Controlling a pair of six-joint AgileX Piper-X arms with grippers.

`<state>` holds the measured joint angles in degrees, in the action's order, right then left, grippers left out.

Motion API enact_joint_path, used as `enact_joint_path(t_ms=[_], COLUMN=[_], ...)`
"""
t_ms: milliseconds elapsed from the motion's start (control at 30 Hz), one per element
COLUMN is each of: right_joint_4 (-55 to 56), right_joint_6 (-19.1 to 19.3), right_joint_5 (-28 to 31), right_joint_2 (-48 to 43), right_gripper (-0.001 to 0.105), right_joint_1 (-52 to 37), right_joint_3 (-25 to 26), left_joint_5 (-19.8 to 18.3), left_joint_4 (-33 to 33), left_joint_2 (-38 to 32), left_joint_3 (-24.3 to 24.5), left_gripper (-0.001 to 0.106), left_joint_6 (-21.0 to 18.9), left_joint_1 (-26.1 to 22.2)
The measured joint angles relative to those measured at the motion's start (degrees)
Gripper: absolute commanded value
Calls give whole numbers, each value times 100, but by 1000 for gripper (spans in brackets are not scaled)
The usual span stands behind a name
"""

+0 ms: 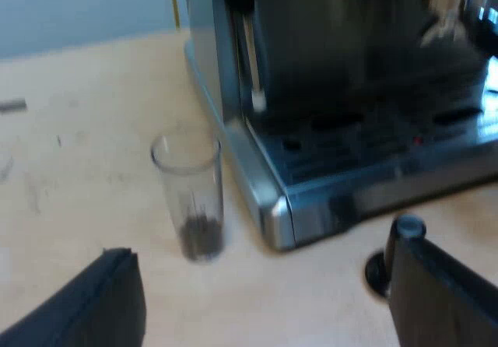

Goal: Pour the beans into the coffee machine

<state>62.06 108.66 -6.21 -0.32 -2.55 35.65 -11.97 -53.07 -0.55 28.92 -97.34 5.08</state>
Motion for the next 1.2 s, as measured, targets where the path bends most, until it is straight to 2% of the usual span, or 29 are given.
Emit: enact_joint_path(t_ms=[167,267,533,833,1200], right_joint_4=[11,27,-19,-545,-1874], right_joint_6=[0,0,66,604,616], right_joint_5=[-44,-313,-640,-1407,-1478], right_joint_2=[12,187,1265,2196,2934], right_gripper=[79,79,79,79,79], right_joint_1=[0,63,680,1489,2837], right_joint_3=[445,734,1277,1309,1309], left_joint_5=[41,75,88,88,88], left_joint_4=[427,608,652,652,652], left_joint_2=[0,0,254,592,885], left_joint_3=[236,293,291,291,291], left_gripper=[67,67,67,67,67], left_joint_6=[0,0,0,0,0], left_joint_1=[0,0,0,0,0])
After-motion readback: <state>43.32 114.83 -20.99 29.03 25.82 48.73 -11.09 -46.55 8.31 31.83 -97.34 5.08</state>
